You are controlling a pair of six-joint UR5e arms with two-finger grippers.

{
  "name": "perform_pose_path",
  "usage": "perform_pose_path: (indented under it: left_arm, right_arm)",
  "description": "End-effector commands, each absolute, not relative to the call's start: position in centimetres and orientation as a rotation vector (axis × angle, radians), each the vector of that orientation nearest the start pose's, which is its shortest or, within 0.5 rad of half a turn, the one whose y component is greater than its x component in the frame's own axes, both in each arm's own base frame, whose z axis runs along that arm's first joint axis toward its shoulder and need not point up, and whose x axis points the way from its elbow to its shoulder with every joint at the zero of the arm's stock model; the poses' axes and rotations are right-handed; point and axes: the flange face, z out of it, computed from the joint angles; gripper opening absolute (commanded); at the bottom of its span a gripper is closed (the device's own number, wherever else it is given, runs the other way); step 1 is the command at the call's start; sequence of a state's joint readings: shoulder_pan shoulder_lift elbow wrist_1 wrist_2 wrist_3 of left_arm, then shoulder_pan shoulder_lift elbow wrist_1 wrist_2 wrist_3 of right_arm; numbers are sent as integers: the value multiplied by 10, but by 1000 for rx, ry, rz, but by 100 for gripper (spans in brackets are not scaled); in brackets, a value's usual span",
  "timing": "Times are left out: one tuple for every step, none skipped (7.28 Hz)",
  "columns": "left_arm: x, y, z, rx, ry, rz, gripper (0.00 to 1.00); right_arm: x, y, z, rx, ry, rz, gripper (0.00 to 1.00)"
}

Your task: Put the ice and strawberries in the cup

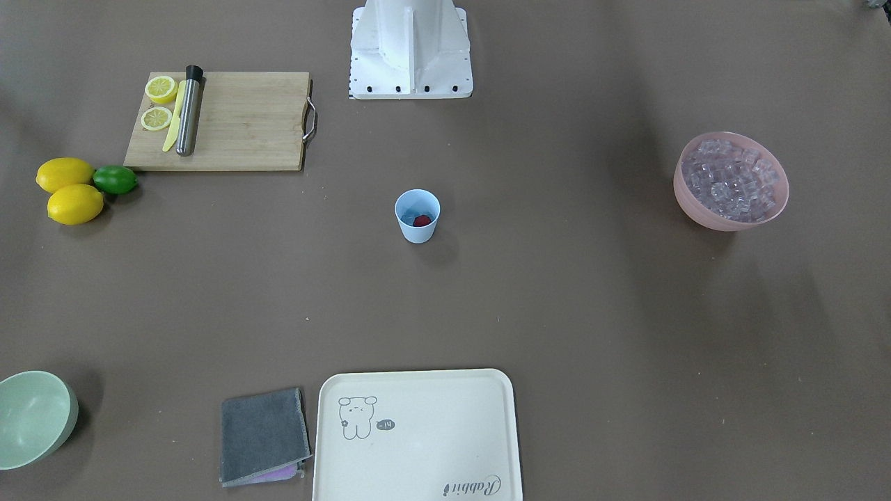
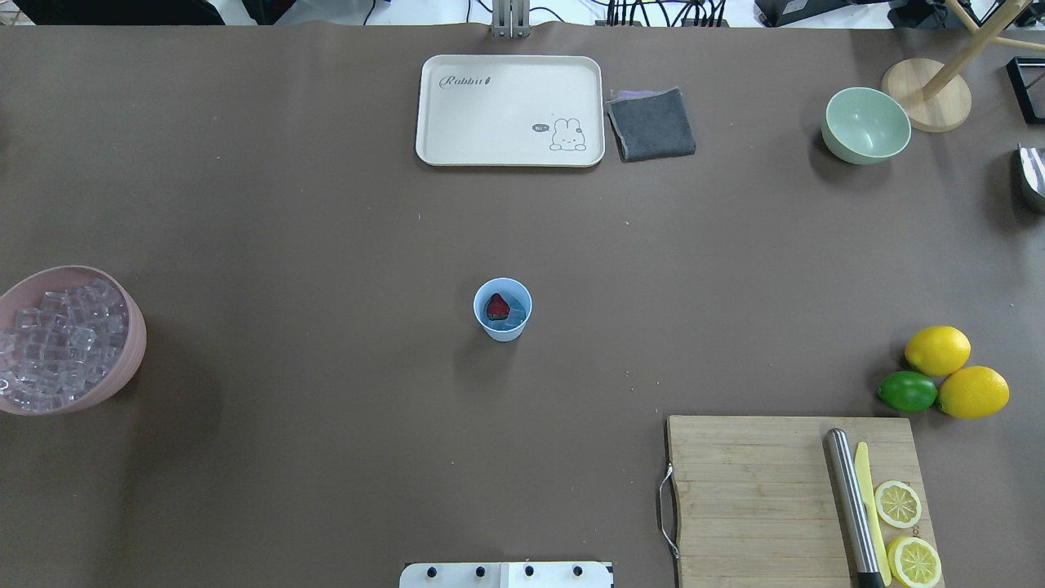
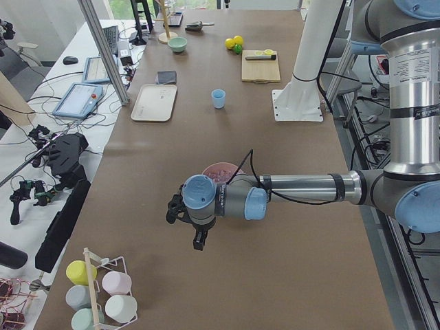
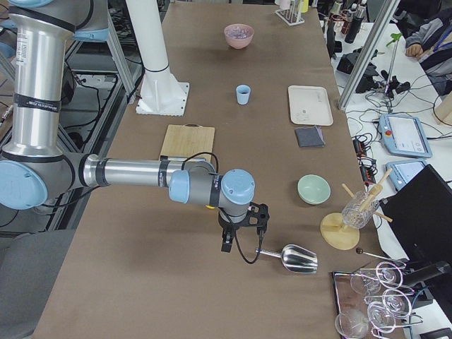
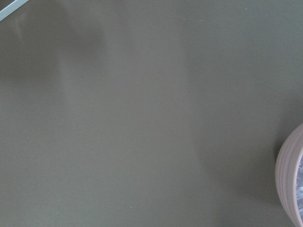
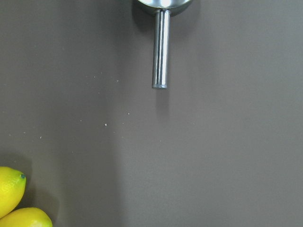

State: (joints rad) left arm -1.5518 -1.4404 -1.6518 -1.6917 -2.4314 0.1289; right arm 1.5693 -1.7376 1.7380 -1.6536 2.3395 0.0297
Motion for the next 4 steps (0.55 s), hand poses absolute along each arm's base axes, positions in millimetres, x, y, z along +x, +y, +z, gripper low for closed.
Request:
perform_pose_path:
  left_arm:
    - [-49,-441,662,110,857,168,98]
    - [-49,-441,663,110,855,168,98]
    - [-49,-441,663,110,855,168,98]
    - [-49,-441,663,109,855,168,98]
  right_arm:
    - [63,-416,656,-80,-769,53,100]
    - [63,-417,650,-68,-769,48,100]
    - [63,-417,650,-68,-769,48,100]
    - [63,-417,650,-68,-769,48,100]
